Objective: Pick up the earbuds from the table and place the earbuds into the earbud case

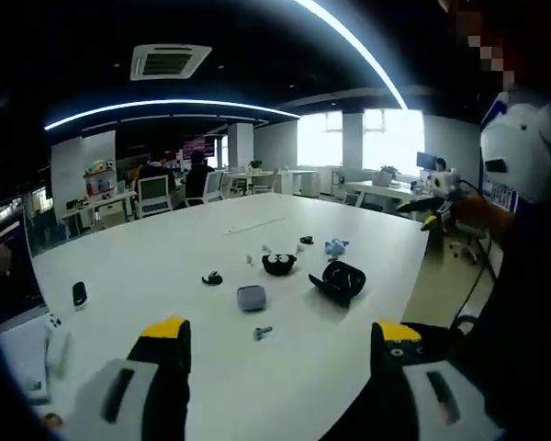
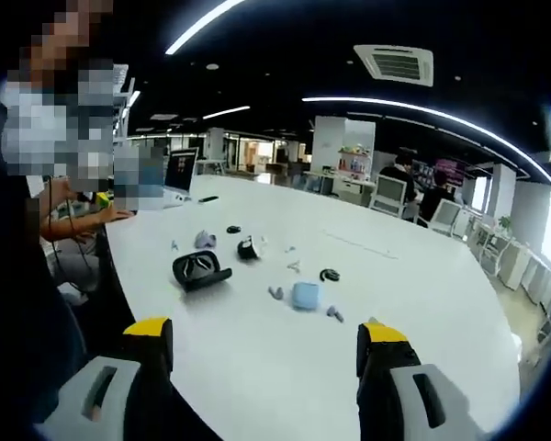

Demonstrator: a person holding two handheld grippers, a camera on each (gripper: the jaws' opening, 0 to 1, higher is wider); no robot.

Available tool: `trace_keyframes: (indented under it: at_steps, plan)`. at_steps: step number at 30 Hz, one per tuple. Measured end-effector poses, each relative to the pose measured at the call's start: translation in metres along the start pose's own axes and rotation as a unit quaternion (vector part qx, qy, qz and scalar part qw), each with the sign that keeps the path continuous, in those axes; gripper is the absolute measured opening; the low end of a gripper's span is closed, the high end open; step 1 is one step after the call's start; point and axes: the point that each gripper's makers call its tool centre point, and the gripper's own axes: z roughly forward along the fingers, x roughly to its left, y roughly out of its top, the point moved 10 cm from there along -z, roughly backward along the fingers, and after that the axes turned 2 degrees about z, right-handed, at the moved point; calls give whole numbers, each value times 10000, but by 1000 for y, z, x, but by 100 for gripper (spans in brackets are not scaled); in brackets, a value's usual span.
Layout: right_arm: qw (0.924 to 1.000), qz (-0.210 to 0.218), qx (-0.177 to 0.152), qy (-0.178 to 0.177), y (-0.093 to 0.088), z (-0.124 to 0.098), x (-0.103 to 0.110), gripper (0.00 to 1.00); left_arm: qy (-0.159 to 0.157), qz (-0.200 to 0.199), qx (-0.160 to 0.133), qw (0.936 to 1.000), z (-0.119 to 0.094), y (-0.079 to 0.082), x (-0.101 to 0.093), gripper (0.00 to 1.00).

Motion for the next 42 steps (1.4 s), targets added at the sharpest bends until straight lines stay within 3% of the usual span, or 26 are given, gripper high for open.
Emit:
trace_keyframes:
  at_steps: [10, 14, 20, 25, 33, 42]
  plan:
    - [9986, -172, 498, -1, 10, 1, -5, 82, -116, 193, 338, 9992, 12, 11, -1, 79]
    - [9980, -293, 554, 39, 15, 0, -9, 85, -159, 312, 519, 9980, 15, 15, 1, 79]
    - [9961, -478, 695, 249, 25, 5, -8, 86, -139, 377, 792, 9961, 18, 16, 5, 81]
    - [9932, -599, 871, 484, 33, 9, -6, 87, -302, 513, 1004, 9932, 19, 19, 4, 81]
    - [9866, -833, 1130, 827, 44, 14, 3, 88, -371, 598, 995, 9925, 18, 28, 3, 82]
    - [9825, -1046, 1246, 911, 58, 20, 5, 88, -311, 734, 1028, 9915, 18, 35, 4, 82]
